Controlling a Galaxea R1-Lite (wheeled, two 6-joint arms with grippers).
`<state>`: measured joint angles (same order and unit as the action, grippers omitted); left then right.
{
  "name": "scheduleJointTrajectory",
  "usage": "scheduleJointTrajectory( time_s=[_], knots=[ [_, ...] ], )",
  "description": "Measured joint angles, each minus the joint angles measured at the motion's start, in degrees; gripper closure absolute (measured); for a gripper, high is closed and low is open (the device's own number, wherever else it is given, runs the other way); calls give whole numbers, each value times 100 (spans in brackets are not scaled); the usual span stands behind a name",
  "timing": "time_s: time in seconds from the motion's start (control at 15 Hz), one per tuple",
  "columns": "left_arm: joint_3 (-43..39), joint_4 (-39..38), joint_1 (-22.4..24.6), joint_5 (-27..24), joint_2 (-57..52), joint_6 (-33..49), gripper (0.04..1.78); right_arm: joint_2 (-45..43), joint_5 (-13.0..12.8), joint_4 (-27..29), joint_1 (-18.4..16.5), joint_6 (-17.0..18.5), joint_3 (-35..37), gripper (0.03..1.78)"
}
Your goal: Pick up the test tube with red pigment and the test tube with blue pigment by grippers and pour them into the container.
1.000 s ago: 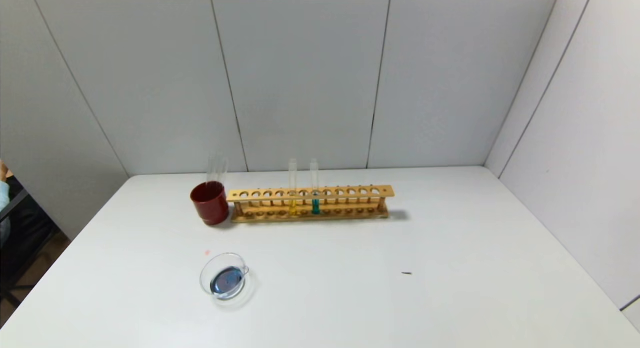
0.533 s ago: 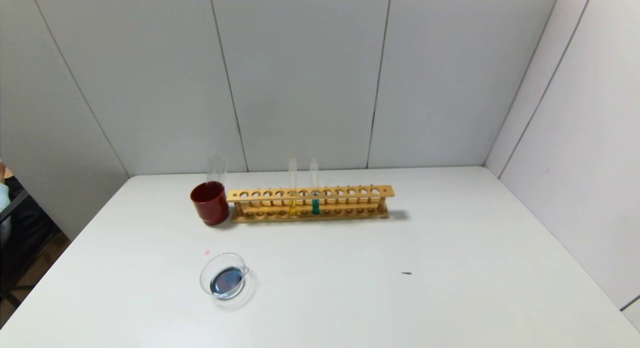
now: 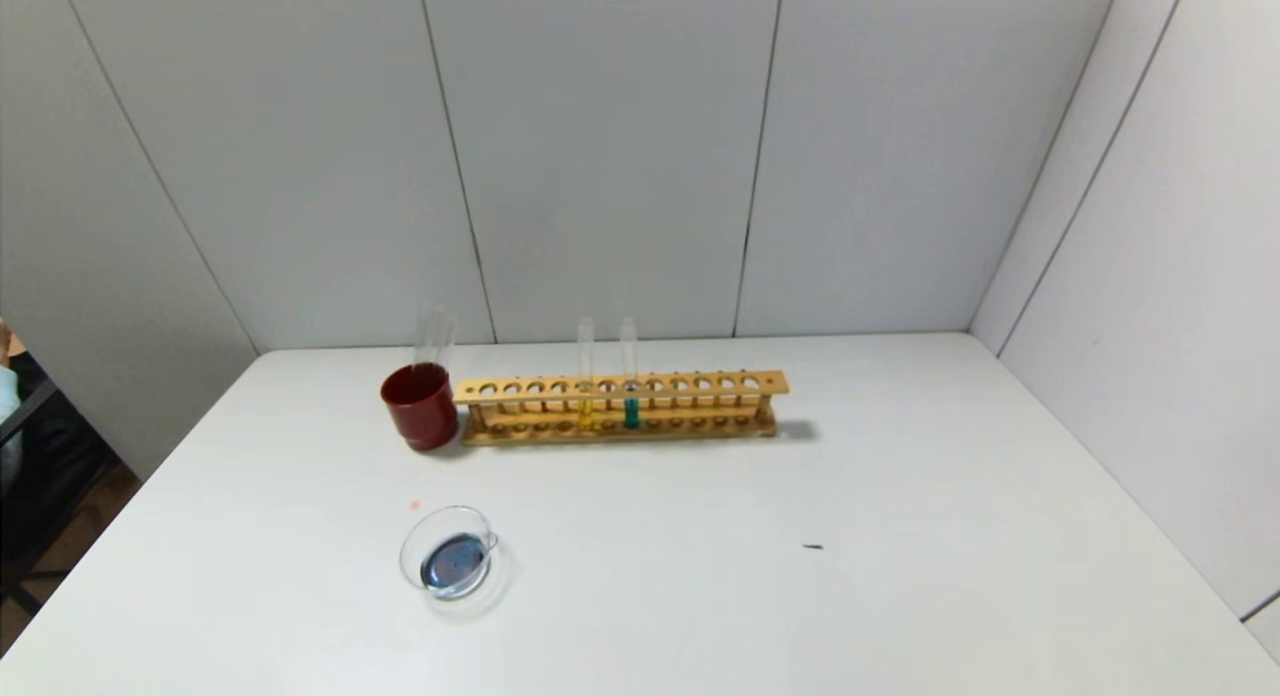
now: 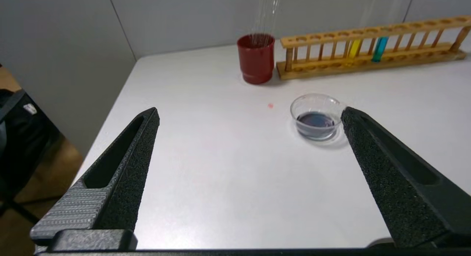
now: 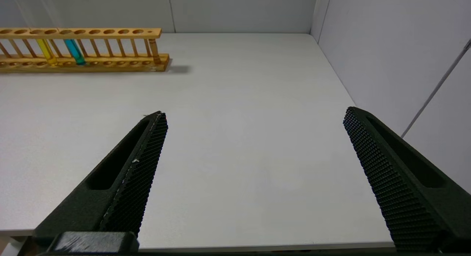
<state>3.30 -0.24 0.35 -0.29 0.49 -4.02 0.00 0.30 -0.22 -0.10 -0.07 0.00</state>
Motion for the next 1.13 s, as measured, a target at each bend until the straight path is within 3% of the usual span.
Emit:
scheduleJointTrajectory(
  time_s=[0.87, 1.13],
  knots=[
    [-297, 106, 2, -39, -54, 9, 8, 0, -4, -2, 0, 18, 0, 6],
    [-328, 84, -2, 34, -51, 354, 8, 0, -4, 0, 0, 21, 0, 6]
  ],
)
